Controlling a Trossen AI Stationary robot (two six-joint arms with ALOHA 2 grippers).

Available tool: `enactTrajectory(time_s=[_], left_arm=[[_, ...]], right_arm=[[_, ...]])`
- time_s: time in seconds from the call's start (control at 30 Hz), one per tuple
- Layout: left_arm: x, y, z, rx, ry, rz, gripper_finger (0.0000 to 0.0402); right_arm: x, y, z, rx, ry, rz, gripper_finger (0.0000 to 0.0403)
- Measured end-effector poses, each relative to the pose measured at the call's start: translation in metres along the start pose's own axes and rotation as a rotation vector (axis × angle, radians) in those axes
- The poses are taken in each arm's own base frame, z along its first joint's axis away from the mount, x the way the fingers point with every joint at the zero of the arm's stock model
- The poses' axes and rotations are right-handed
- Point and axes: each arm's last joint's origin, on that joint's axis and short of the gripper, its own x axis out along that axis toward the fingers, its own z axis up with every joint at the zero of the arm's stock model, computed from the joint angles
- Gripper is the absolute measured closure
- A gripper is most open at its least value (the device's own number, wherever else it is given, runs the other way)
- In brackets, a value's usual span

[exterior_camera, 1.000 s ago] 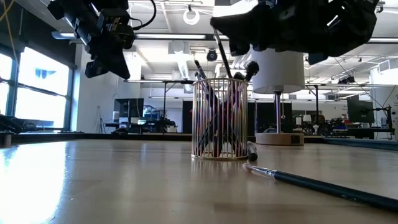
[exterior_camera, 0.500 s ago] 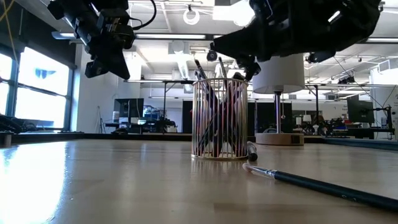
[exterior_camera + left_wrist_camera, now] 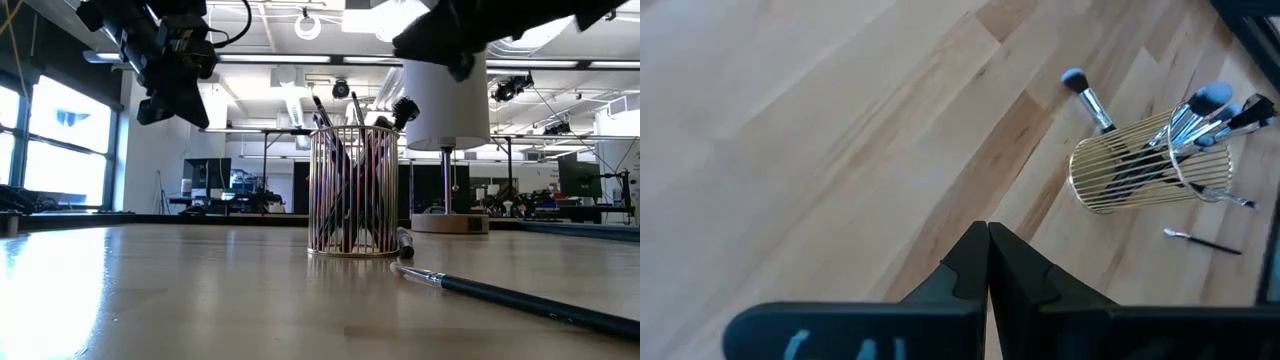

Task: Put items in baskets/containers
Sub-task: Put the eyeshadow brush into the mesh organizer

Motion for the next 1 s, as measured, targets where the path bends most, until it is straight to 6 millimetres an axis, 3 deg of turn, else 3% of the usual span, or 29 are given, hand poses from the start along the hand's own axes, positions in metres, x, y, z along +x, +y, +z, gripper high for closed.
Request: enactTrajectory(time_s=[0.2, 0.4, 0.6, 0.77, 1.0], left_arm=[[0.0, 0.002, 0.001, 0.072, -0.04, 0.07, 0.0401], [0.0, 0.004, 0.002, 0.075, -0.071, 0.127, 0.0401], [0.0, 0.003, 0.002, 0.091, -0.065, 0.118, 0.0401], [0.0, 0.002, 0.001, 0.093, -0.037, 0.067, 0.0401], [0.0, 0.0, 0.0, 0.093, -0.004, 0.007, 0.0401]], right_arm=[[-0.012, 0.018, 0.015, 0.099, 0.274, -0.17, 0.039], [0.003, 0.037, 0.033, 0.188, 0.436, -0.324, 0.0395], [0.021, 0.049, 0.036, 0.259, 0.543, -0.429, 0.0395], [0.019, 0.053, 0.019, 0.36, 0.609, -0.46, 0.04], [0.012, 0.059, -0.026, 0.574, 0.749, -0.451, 0.0401]])
